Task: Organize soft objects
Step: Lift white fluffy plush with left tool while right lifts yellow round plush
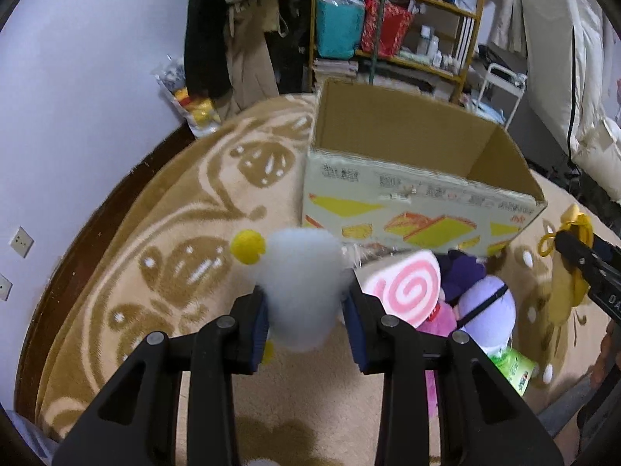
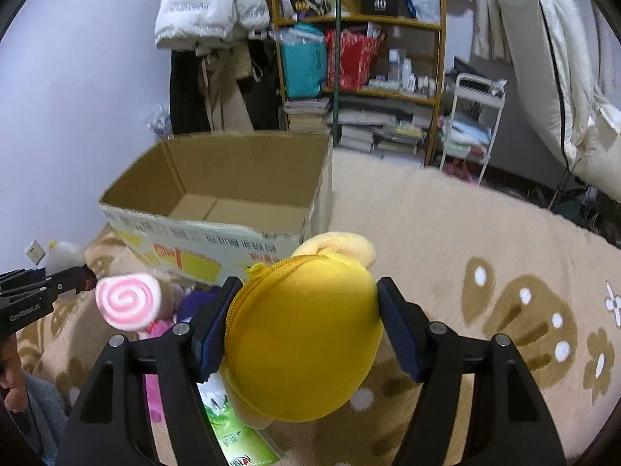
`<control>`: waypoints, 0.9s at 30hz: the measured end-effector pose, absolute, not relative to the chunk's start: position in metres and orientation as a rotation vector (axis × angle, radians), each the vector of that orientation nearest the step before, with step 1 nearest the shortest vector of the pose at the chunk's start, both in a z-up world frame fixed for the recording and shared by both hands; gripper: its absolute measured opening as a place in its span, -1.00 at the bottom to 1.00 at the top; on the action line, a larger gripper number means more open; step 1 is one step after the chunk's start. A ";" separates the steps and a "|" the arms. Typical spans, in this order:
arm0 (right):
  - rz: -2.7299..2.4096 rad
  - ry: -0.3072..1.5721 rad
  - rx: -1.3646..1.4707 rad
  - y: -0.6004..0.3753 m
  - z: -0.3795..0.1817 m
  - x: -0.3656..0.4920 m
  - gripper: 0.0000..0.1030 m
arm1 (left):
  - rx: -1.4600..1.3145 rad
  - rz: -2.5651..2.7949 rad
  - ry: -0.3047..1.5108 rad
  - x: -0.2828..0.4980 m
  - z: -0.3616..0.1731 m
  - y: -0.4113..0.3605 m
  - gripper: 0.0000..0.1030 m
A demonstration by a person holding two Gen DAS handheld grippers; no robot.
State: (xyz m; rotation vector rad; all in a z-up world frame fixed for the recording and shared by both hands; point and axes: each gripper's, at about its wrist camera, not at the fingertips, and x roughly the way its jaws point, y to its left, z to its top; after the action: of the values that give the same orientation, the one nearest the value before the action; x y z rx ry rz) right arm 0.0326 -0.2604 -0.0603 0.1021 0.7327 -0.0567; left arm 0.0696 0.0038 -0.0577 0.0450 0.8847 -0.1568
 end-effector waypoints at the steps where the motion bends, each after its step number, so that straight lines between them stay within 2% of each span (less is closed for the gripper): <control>1: -0.057 0.718 0.099 -0.260 -0.058 0.031 0.44 | 0.046 -0.154 0.869 0.068 -0.054 0.004 -0.36; 6: -0.048 0.644 0.085 -0.255 -0.041 0.023 0.44 | 0.076 -0.142 0.806 0.062 -0.044 0.000 -0.36; 8: -0.044 0.616 0.087 -0.253 -0.036 0.021 0.44 | 0.086 -0.145 0.781 0.060 -0.040 -0.001 -0.46; 11: -0.041 0.587 0.091 -0.251 -0.029 0.020 0.44 | 0.094 -0.145 0.751 0.057 -0.033 -0.003 -0.48; 13: -0.041 0.569 0.085 -0.250 -0.025 0.019 0.44 | 0.101 -0.169 0.745 0.058 -0.032 -0.005 -0.67; 14: -0.039 0.563 0.085 -0.249 -0.024 0.019 0.44 | 0.101 -0.190 0.764 0.060 -0.034 -0.006 -0.84; 27: -0.013 0.597 0.070 -0.244 -0.033 0.023 0.44 | -0.025 -0.092 0.947 0.098 -0.065 0.027 -0.75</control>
State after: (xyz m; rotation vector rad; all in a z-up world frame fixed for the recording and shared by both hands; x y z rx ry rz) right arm 0.0233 -0.2437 -0.0326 0.0695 0.5967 -0.0127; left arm 0.0977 0.0267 -0.0654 -0.0251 0.9472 -0.0922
